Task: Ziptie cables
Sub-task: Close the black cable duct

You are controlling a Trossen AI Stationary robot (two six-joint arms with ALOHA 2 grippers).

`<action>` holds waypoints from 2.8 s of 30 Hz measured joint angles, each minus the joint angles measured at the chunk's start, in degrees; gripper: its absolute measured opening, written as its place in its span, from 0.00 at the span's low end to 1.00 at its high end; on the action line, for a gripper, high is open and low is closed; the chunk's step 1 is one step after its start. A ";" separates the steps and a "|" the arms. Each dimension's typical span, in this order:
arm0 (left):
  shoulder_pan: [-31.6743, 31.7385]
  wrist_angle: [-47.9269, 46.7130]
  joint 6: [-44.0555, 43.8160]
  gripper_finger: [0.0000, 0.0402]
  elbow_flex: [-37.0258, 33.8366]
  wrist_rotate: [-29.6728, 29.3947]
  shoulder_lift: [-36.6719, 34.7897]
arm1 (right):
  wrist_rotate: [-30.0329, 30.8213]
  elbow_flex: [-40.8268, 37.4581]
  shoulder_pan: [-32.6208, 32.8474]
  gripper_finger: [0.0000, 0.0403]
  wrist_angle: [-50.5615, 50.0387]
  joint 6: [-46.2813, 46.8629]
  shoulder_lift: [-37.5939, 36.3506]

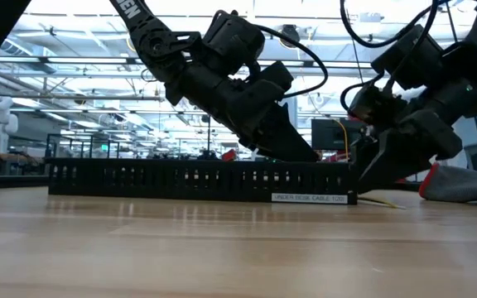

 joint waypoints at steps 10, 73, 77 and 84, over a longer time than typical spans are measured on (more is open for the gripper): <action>-0.04 0.02 0.02 0.78 -0.01 0.00 0.00 | 3.28 0.00 2.18 0.78 4.64 6.05 3.41; 1.46 1.91 -1.44 0.78 0.01 -0.04 0.07 | 35.49 0.00 20.45 0.78 4.24 15.33 5.34; 1.34 1.86 -1.44 0.78 0.01 -0.04 0.07 | 33.94 -0.89 17.10 0.78 4.70 12.88 5.34; 1.31 1.86 -1.44 0.78 0.01 0.11 0.07 | 26.16 -2.47 12.71 0.78 10.19 8.53 5.36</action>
